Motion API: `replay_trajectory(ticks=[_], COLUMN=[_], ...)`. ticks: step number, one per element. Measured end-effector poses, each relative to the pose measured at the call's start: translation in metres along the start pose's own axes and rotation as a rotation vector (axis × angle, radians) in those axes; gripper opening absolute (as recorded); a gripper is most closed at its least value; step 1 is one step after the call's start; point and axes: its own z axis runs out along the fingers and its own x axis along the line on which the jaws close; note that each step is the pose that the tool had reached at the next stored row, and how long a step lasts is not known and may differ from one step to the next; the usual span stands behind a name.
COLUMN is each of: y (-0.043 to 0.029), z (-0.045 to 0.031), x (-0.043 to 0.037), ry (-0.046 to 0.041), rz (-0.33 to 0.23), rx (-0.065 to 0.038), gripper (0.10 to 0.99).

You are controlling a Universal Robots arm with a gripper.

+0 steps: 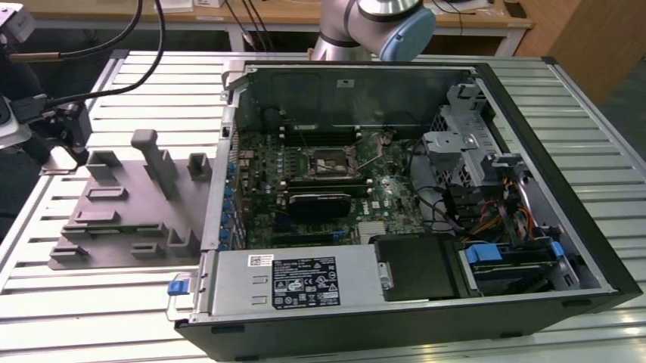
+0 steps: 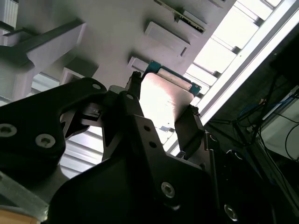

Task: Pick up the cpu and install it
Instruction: 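Pick up the cpu and move it towards the insertion slot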

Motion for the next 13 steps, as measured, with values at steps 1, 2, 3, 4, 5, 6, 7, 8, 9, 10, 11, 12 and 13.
replay_trajectory(ticks=[1, 2, 3, 4, 5, 6, 7, 8, 9, 10, 11, 12, 13], y=[0.0001, 0.0003, 0.0004, 0.0006, 0.0007, 0.0008, 0.001, 0.0011, 0.0012, 0.0014, 0.0015, 0.0017, 0.0018], z=[-0.0016, -0.0032, -0.005, -0.0066, -0.0081, -0.0096, -0.0111, -0.0126, -0.014, -0.0156, -0.017, -0.0184, -0.0197], x=[0.0, 0.0, 0.0001, 0.0001, 0.0001, 0.0001, 0.0001, 0.0001, 0.0001, 0.0002, 0.0002, 0.0002, 0.0002], ry=[0.0, 0.0, 0.0, 0.0, 0.0, 0.0, 0.0, 0.0, -0.0001, 0.0001, 0.0, 0.0001, 0.0], rz=[0.0, 0.0, 0.0, 0.0, 0.0, 0.0, 0.0, 0.0, 0.0, 0.0, 0.0, 0.0, 0.0], rx=[0.0, 0.0, 0.0, 0.0, 0.0, 0.0, 0.0, 0.0, 0.0, 0.0, 0.0, 0.0, 0.0], gripper=[0.541, 0.541, 0.541, 0.541, 0.541, 0.541, 0.541, 0.541, 0.541, 0.541, 0.541, 0.541, 0.541])
